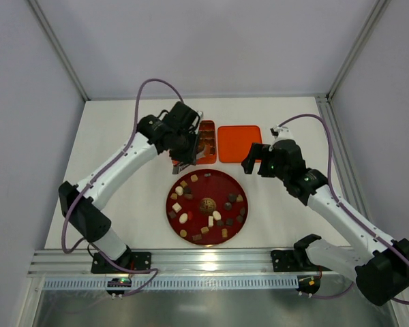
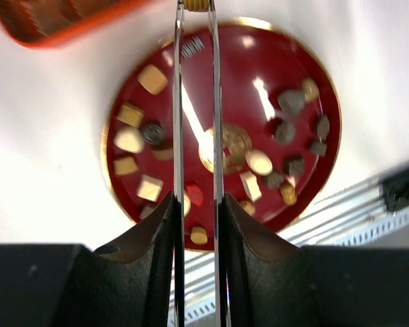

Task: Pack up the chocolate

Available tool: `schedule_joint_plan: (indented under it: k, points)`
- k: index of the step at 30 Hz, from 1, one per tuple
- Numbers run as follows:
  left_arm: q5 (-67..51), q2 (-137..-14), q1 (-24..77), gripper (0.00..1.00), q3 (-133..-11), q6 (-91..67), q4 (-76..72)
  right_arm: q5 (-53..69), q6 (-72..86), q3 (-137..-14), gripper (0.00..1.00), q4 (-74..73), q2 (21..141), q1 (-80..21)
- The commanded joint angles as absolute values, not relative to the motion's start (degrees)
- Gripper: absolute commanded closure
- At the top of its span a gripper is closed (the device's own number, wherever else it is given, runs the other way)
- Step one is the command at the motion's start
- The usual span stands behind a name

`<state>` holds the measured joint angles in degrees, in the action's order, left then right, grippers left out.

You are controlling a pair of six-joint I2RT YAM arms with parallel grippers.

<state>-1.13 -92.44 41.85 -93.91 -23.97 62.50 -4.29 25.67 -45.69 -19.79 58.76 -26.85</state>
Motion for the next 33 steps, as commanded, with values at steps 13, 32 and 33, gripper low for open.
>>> schedule_joint_plan:
  k: [13, 32, 33]
  points:
    - [11.43, -107.66, 27.78, 0.83, -114.43, -18.98, 64.34, -3.60, 25.49, -46.93, 0.00, -18.72, 59.15, -26.89]
    - [12.30, -115.93, 25.49, 0.83, -118.56, -17.84, 63.63, -3.16, 25.84, -45.97, 0.00, -18.54, 59.24, -26.89]
    - [12.39, -116.10, 25.49, 0.83, -118.48, -17.93, 63.72, -3.16, 25.84, -45.88, 0.00, -18.46, 59.24, -26.81]
